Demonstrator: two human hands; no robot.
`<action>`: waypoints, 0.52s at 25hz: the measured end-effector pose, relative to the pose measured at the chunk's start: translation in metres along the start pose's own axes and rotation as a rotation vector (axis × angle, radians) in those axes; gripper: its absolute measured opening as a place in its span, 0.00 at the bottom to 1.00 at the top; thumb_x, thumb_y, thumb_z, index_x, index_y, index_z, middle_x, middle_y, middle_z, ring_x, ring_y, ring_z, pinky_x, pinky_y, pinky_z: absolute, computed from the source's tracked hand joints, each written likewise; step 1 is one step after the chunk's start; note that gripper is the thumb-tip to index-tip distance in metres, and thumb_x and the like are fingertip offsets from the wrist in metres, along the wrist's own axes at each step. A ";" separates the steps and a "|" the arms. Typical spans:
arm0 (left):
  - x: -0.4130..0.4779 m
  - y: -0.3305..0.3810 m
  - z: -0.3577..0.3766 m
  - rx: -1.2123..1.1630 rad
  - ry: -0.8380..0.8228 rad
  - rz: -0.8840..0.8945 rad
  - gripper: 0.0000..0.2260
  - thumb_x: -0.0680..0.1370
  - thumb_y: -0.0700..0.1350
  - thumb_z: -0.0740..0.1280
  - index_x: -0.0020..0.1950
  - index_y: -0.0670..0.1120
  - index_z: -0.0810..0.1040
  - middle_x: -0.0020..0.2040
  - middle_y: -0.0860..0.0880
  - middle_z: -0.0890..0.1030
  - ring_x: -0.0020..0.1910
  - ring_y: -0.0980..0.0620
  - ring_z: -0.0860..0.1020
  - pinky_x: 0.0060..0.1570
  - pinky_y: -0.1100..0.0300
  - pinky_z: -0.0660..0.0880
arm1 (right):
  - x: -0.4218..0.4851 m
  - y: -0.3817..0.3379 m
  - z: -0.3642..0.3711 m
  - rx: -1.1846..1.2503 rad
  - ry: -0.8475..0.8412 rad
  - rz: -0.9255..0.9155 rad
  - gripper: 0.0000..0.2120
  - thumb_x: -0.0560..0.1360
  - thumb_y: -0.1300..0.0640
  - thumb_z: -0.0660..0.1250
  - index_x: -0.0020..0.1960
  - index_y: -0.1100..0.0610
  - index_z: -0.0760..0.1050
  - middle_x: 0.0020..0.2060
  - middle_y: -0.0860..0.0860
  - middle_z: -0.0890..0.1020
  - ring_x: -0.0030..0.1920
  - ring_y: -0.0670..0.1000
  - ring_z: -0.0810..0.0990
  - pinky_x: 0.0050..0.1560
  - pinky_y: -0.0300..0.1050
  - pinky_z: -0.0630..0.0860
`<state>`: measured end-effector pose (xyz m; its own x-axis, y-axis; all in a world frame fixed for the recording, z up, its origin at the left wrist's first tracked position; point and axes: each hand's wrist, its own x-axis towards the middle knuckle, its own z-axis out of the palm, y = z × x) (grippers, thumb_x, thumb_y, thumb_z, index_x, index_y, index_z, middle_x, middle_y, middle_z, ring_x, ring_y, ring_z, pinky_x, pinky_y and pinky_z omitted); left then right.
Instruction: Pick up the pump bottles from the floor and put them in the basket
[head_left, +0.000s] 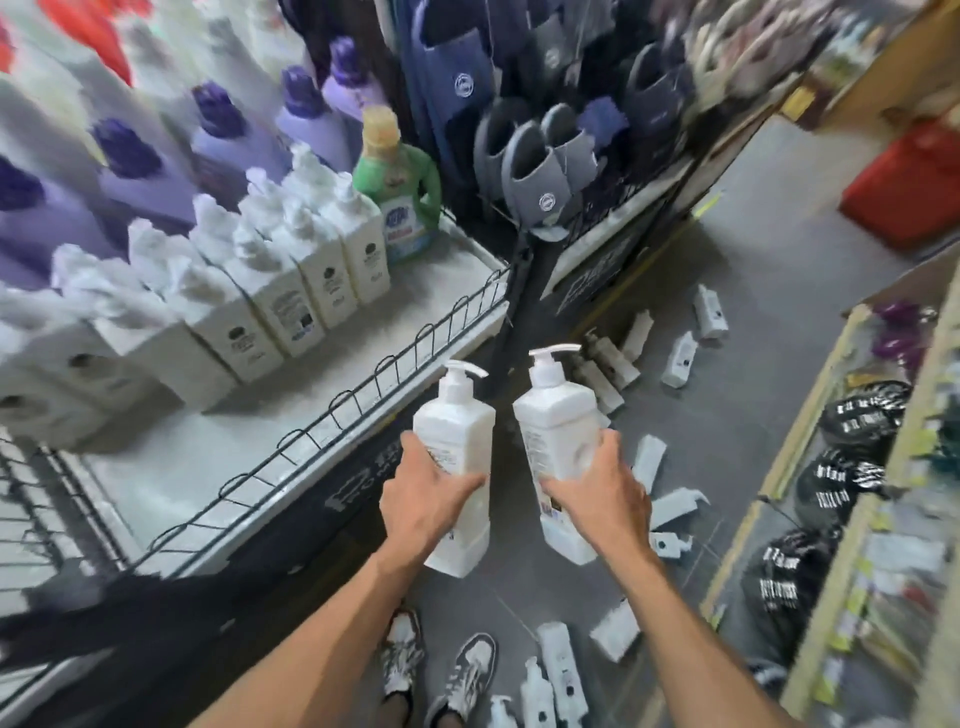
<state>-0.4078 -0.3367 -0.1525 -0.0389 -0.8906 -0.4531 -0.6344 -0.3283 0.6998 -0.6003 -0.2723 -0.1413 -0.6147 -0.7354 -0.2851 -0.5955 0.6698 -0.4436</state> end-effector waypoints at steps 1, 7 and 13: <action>-0.012 0.006 -0.014 -0.025 0.002 0.036 0.32 0.63 0.60 0.75 0.57 0.52 0.61 0.51 0.51 0.80 0.48 0.46 0.80 0.51 0.46 0.78 | -0.014 -0.009 -0.011 0.034 0.024 0.008 0.35 0.65 0.41 0.77 0.61 0.46 0.59 0.57 0.52 0.79 0.53 0.62 0.80 0.48 0.53 0.75; -0.068 0.019 -0.081 -0.086 0.001 0.176 0.32 0.61 0.59 0.75 0.59 0.56 0.63 0.49 0.53 0.80 0.46 0.48 0.80 0.47 0.45 0.81 | -0.093 -0.048 -0.040 0.220 0.077 0.045 0.38 0.63 0.43 0.81 0.65 0.43 0.63 0.57 0.48 0.81 0.51 0.56 0.80 0.45 0.48 0.73; -0.100 0.004 -0.114 -0.194 0.072 0.153 0.31 0.60 0.58 0.75 0.58 0.56 0.66 0.49 0.56 0.80 0.48 0.51 0.80 0.46 0.44 0.81 | -0.135 -0.062 -0.029 0.266 0.027 -0.035 0.38 0.61 0.41 0.82 0.62 0.40 0.62 0.51 0.42 0.80 0.50 0.51 0.80 0.49 0.51 0.78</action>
<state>-0.3187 -0.2845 -0.0418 -0.0639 -0.9525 -0.2978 -0.4650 -0.2356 0.8534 -0.4958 -0.2111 -0.0504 -0.6120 -0.7523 -0.2440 -0.4624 0.5907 -0.6613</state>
